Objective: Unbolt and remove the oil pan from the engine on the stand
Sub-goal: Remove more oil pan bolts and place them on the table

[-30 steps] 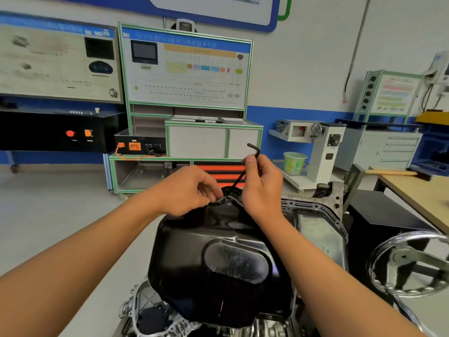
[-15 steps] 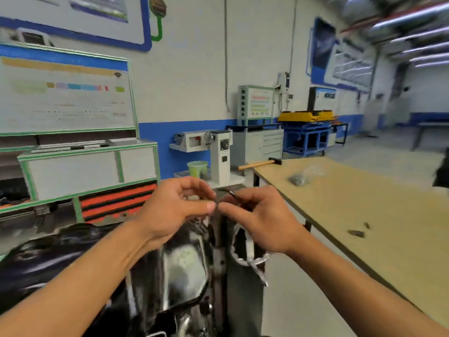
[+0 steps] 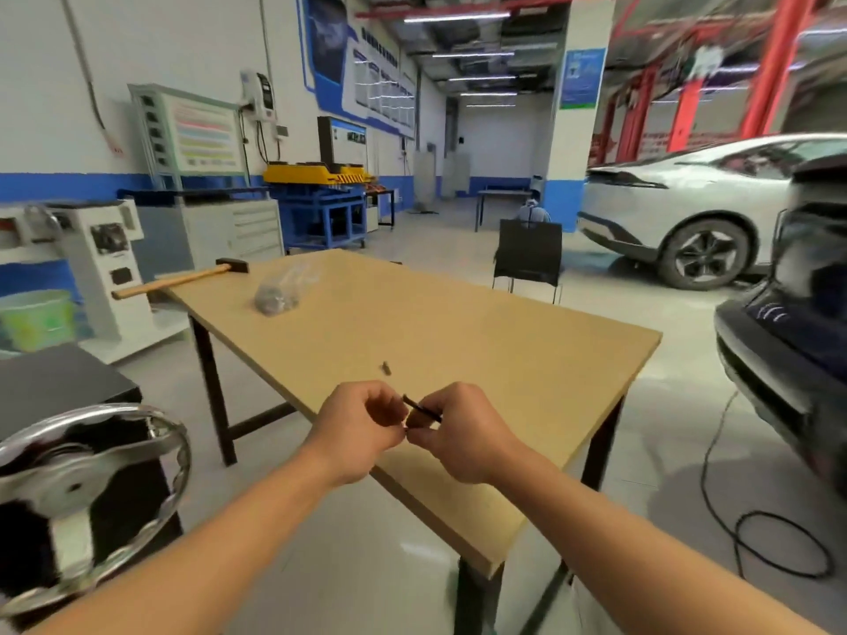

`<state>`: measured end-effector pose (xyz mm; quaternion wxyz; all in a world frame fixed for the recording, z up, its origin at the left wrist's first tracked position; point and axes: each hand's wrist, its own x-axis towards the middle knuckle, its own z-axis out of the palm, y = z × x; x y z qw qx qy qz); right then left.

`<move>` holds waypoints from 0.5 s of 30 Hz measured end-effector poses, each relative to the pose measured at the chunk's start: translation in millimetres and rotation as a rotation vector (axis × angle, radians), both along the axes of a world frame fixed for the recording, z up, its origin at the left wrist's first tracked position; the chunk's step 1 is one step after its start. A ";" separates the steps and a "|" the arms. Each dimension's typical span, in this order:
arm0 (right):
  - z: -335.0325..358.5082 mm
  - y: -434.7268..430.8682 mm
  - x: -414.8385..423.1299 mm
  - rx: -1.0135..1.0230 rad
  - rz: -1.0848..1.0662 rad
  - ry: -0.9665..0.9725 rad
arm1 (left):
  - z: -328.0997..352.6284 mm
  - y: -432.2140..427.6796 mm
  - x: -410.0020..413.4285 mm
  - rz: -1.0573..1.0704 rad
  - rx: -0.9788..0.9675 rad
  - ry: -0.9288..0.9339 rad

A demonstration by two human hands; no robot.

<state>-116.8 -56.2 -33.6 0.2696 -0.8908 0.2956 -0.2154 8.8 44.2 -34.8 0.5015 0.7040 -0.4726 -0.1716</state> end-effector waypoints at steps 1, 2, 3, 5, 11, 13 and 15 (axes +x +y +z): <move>-6.4 -7.1 6.6 -0.009 -0.012 0.024 | -9.3 -7.5 3.2 0.022 0.011 -0.061; -13.2 -13.2 15.0 -0.018 -0.012 0.044 | -19.0 -12.8 8.1 0.045 0.020 -0.122; -19.1 -17.7 24.2 -0.022 -0.003 0.055 | -27.1 -15.5 13.9 0.063 0.022 -0.178; -27.9 -25.6 41.2 -0.026 0.022 0.051 | -37.9 -18.9 28.7 0.085 0.004 -0.252; -32.5 -43.9 74.9 -0.056 -0.001 0.060 | -38.0 -33.3 70.9 0.154 0.005 -0.296; -33.4 -46.8 80.2 -0.064 -0.005 0.075 | -35.9 -41.5 81.7 0.154 0.005 -0.297; -36.0 -46.9 82.2 -0.094 -0.021 0.079 | -35.6 -49.4 88.9 0.155 -0.004 -0.300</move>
